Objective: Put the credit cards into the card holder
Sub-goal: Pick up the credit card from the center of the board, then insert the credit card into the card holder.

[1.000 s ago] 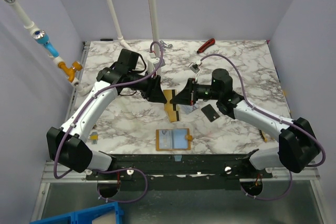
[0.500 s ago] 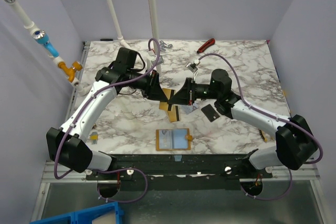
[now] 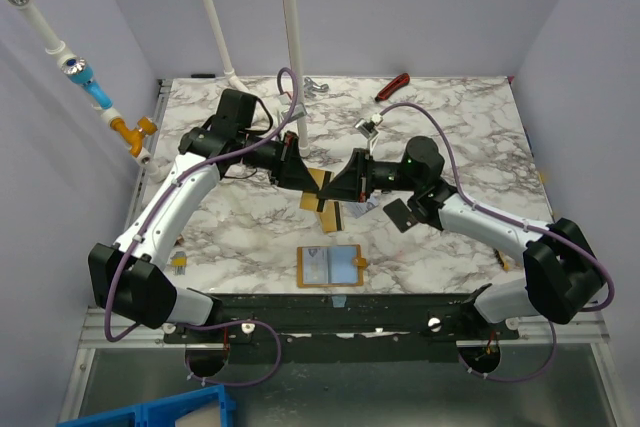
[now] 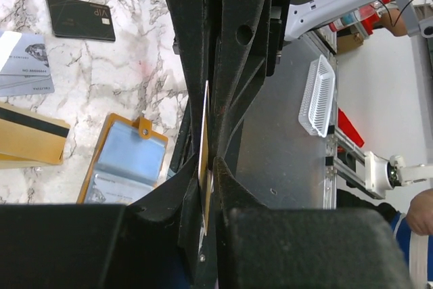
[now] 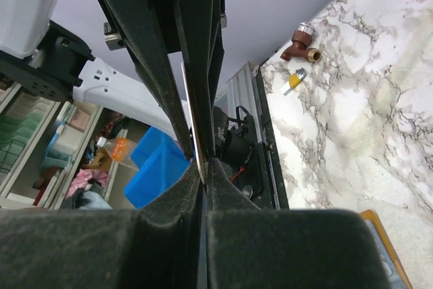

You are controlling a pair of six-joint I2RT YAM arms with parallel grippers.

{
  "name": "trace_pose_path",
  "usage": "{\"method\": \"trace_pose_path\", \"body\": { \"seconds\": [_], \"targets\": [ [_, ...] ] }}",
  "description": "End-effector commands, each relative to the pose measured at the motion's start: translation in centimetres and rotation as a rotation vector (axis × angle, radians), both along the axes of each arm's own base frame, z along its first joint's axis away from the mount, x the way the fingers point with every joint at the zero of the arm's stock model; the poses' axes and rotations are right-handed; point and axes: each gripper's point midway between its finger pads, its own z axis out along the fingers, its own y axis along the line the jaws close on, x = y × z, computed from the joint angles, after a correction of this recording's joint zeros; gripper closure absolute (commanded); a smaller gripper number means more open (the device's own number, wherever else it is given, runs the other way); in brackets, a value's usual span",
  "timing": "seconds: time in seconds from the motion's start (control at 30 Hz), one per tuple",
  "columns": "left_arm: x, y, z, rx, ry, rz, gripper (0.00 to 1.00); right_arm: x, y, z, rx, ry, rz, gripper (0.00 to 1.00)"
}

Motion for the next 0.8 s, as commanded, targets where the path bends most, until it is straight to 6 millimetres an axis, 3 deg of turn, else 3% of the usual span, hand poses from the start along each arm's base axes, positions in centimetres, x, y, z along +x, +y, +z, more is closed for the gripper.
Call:
{"method": "trace_pose_path", "body": {
  "seconds": [0.0,0.2,0.5,0.77],
  "targets": [
    [-0.9,0.1,1.8,-0.108,0.020,-0.069,0.90,-0.7,-0.2,-0.9,-0.006,0.031,0.001,0.92],
    [-0.6,0.6,1.5,-0.130,0.043,-0.047,0.91,-1.6,-0.6,0.2,0.095,0.062,0.009,0.83],
    [-0.4,0.7,1.1,-0.139,0.057,-0.033,0.91,-0.9,-0.4,1.9,0.175,0.068,-0.010,0.83],
    [-0.5,0.8,1.3,-0.147,0.056,-0.032,0.90,0.0,0.2,0.9,0.167,0.103,-0.027,0.82]
  ]
}}
